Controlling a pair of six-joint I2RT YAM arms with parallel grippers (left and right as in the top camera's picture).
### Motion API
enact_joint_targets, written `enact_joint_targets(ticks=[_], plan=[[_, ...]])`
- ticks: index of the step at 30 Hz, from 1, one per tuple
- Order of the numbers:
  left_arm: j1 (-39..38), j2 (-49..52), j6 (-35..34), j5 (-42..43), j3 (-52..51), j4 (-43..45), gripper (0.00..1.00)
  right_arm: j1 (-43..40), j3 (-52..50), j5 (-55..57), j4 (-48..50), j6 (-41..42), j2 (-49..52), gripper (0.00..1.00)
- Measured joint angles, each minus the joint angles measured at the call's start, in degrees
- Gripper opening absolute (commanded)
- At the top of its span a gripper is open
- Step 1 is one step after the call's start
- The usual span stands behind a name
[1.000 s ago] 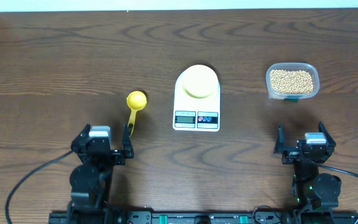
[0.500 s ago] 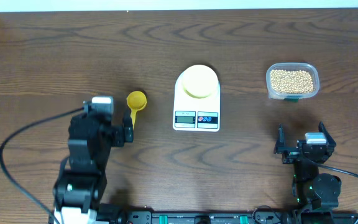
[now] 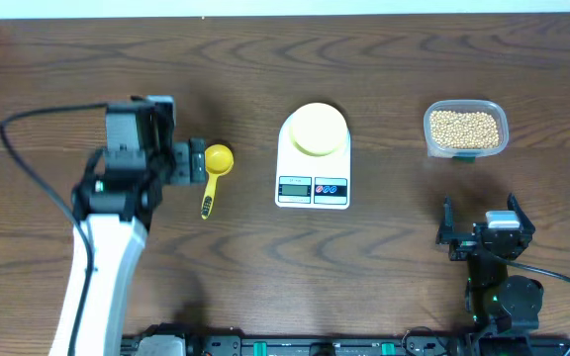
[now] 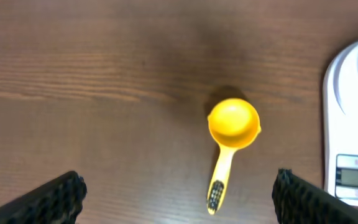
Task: Scoop item into bowl and weigh 50g on scale
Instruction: 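Move the left gripper over the yellow scoop's handle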
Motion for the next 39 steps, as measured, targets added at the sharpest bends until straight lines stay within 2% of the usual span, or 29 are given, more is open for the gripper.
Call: enact_joint_targets(ticks=[13,33,39], plan=[[0.2,16.0,1.6,1.9,14.7,-9.3,0.97,0.0,0.0,0.0,0.0,0.0,0.0,0.99],[2.4,30.0,1.8,2.8,14.9,-8.9,0.98,0.0,0.0,0.0,0.0,0.0,0.0,0.99],[2.6,31.2,1.5,2.9,14.9,-8.9,0.98,0.0,0.0,0.0,0.0,0.0,0.0,0.99]])
